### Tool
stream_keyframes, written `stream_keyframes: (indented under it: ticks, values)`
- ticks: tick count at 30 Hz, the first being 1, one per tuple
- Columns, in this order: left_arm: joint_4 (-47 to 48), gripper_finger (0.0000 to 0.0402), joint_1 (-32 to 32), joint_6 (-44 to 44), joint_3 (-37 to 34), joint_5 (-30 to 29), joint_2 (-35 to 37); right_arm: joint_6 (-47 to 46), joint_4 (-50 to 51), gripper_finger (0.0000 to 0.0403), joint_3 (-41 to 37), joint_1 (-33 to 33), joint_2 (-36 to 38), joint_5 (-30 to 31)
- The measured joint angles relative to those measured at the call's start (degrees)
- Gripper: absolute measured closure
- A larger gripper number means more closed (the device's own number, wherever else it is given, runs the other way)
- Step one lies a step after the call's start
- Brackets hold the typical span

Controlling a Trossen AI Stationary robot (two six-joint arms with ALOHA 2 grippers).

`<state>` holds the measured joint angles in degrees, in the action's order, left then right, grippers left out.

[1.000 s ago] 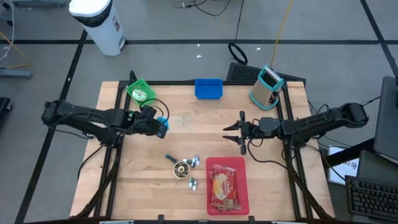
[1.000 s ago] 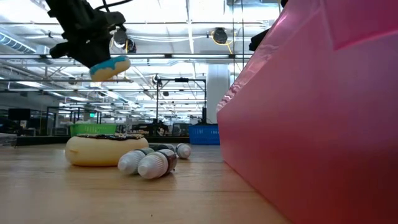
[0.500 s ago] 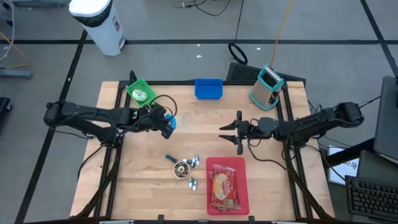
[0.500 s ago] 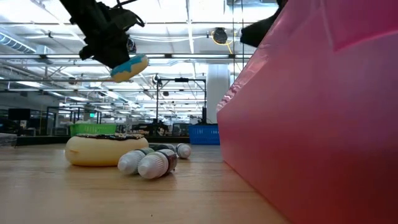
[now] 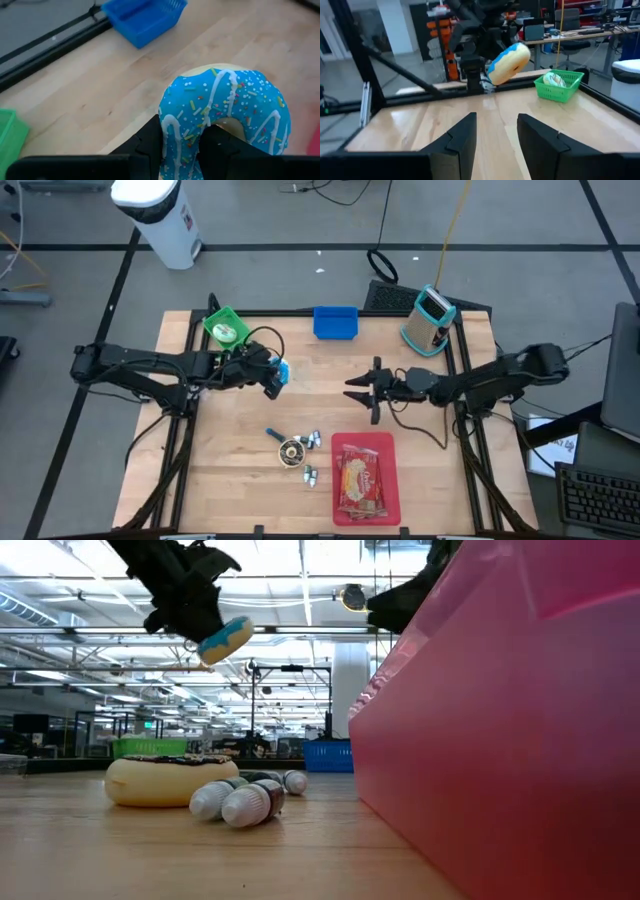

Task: Pick & Place Food Item
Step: Put the blue donut into the green bin

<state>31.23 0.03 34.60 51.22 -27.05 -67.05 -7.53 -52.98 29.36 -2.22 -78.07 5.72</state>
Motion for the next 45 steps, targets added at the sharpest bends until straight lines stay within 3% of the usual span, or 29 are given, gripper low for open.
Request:
stream_keyframes:
  ticks: [5,10,13,16,22,26,31,40,45]
  values:
    - [-9.4,0.03,0.0,-7.8,0.0,0.0,0.0,0.1,-8.0,0.0266,5.5,0.2,-10.0,0.2]
    - [-17.9,0.03,0.0,-16.2,0.0,0.0,-1.9,1.1,-7.7,0.0214,14.3,1.1,-16.8,0.2]
    - [-22.1,0.03,0.0,-20.8,0.0,-0.3,-3.8,0.3,-7.5,0.0168,19.1,1.8,-18.6,0.6]
    - [-25.3,0.03,0.0,-24.4,0.0,-0.7,-5.8,-1.3,-3.8,0.013,22.9,2.2,-19.5,5.0]
    - [-28.8,0.03,0.0,-29.0,0.0,-3.2,-7.5,-3.7,1.5,0.0096,25.5,2.6,-20.0,9.6]
    - [-28.4,0.03,-0.2,-30.7,0.0,-6.1,-7.5,-4.9,2.8,0.011,25.4,2.6,-20.0,11.6]
    - [-28.8,0.03,-0.6,-32.6,0.0,-5.7,-7.3,-5.0,3.5,0.0152,25.3,3.3,-20.0,12.3]
    - [-29.5,0.03,-2.7,-34.9,0.0,-6.3,-6.6,-5.4,4.4,0.0212,25.3,4.0,-19.9,9.1]
    - [-30.2,0.03,-3.2,-35.4,0.0,-6.2,-5.9,-4.7,3.8,0.0268,25.3,4.0,-19.9,8.9]
